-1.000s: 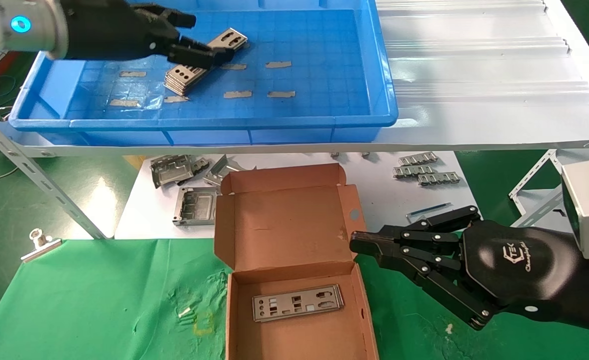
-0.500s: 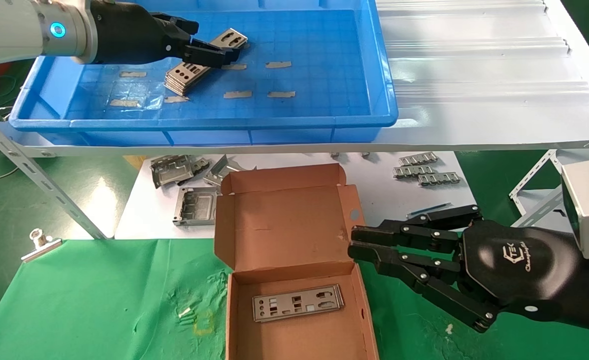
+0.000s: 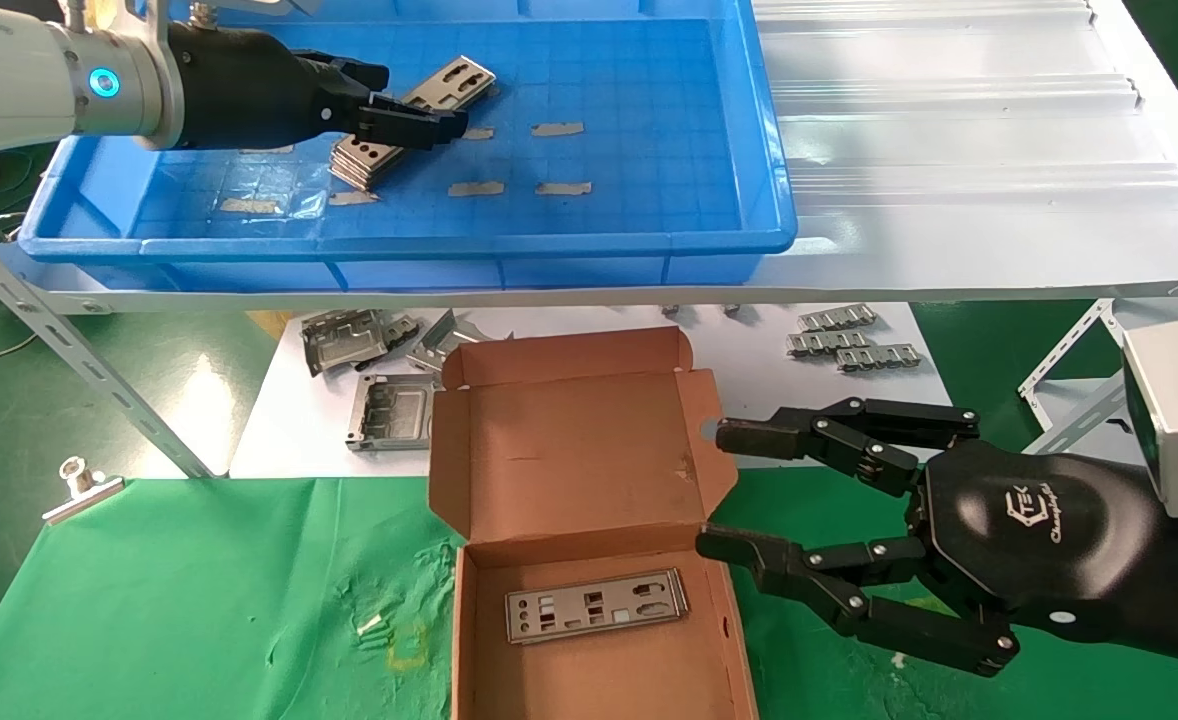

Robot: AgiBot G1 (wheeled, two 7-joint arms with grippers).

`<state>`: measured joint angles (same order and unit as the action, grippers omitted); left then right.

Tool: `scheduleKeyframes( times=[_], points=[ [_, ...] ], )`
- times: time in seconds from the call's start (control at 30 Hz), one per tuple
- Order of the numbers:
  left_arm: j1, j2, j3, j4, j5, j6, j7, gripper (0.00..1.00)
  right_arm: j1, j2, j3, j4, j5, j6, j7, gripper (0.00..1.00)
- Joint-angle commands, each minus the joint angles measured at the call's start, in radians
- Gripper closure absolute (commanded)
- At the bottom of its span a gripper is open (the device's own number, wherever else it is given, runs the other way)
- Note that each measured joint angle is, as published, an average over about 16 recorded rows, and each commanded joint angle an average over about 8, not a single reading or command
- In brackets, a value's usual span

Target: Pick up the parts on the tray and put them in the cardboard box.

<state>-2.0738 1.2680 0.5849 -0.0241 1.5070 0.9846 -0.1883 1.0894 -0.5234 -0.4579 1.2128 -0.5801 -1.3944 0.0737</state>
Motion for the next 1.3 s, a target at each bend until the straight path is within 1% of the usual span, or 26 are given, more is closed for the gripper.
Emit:
scheduleKeyframes(
  times=[0.03, 1.3],
  points=[
    [0.001, 0.001, 0.000, 0.003, 0.000, 0.000, 0.003, 1.00, 0.000, 0.000, 0.000, 0.000, 0.000, 0.000, 0.000, 0.00],
    [-0.003, 0.001, -0.012, 0.013, -0.017, -0.046, 0.066, 1.00, 0.000, 0.000, 0.000, 0.000, 0.000, 0.000, 0.000, 0.00]
  ],
)
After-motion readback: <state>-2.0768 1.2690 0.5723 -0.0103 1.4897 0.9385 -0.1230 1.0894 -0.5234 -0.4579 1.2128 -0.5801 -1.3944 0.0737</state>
